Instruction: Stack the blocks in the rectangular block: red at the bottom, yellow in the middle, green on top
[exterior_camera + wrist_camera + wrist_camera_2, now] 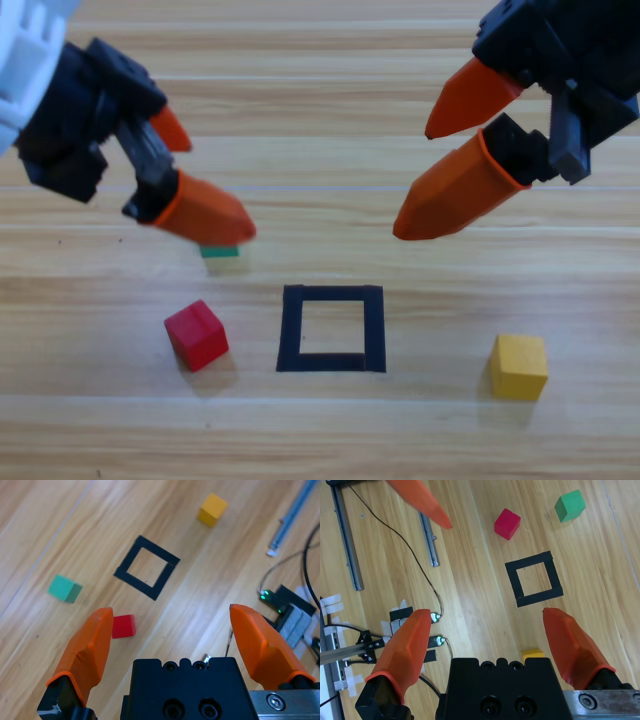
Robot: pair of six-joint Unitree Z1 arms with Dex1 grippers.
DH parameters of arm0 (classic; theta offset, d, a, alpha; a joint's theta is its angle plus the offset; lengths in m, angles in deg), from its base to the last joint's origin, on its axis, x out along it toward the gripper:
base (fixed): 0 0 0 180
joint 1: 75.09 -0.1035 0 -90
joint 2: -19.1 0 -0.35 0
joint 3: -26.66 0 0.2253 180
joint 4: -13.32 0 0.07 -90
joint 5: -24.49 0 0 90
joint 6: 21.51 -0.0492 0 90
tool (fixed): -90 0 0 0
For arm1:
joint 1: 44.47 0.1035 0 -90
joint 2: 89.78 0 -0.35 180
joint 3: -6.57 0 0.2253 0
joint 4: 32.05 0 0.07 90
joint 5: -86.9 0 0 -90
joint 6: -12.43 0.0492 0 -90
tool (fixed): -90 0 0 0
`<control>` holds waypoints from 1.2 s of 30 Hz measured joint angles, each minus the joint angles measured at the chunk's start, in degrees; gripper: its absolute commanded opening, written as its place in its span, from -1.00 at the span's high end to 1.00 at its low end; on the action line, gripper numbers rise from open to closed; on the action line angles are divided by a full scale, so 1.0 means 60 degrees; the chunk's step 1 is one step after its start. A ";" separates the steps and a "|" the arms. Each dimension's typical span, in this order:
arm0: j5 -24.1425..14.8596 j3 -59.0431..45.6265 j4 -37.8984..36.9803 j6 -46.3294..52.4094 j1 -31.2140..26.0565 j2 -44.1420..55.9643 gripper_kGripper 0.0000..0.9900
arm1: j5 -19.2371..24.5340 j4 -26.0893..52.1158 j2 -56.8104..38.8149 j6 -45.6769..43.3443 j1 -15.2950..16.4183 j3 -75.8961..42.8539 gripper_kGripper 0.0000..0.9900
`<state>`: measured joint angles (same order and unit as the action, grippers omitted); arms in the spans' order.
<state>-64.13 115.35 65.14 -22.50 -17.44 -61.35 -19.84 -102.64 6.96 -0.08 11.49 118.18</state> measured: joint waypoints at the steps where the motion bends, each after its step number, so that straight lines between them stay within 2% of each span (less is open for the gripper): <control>1: -0.0419 0.0000 0.0000 0.0381 0.0008 0.0092 -1.00 | 0.0000 0.0000 0.0000 0.0001 0.0000 -0.0016 -0.99; 7: -0.2369 0.0096 0.0035 0.2995 0.0006 0.0397 -0.98 | 0.0000 0.0000 0.0001 0.0049 0.0000 -0.0152 -0.99; 11: -0.2972 0.0285 0.0041 0.4022 0.0003 0.0399 -0.96 | 0.0039 -0.0022 0.0000 0.0427 0.0001 -0.0200 -0.99; 18: -0.3394 0.0815 0.0555 0.5038 0.0002 0.0413 -0.97 | 0.1547 -0.0063 -0.0007 0.2196 -0.0129 -0.0348 -0.99; 25: -0.3881 0.0815 0.1658 0.7941 -0.0062 0.0223 -0.96 | 0.1757 -0.0074 0.0496 0.3989 -0.1320 -0.0360 -0.99; 32: -0.3892 0.1027 0.2730 1.0161 -0.0226 -0.1318 -0.93 | 0.4012 -0.0105 0.2003 0.6366 -0.1608 -0.0482 -1.00; 36: -0.3802 0.1026 0.3003 1.1397 -0.0270 -0.2206 -0.93 | 0.4383 -0.0110 0.2108 0.6858 -0.1684 -0.0702 -1.00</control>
<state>-86.95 121.51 83.15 45.89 -19.06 -74.59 6.46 -103.30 19.61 41.06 1.39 113.97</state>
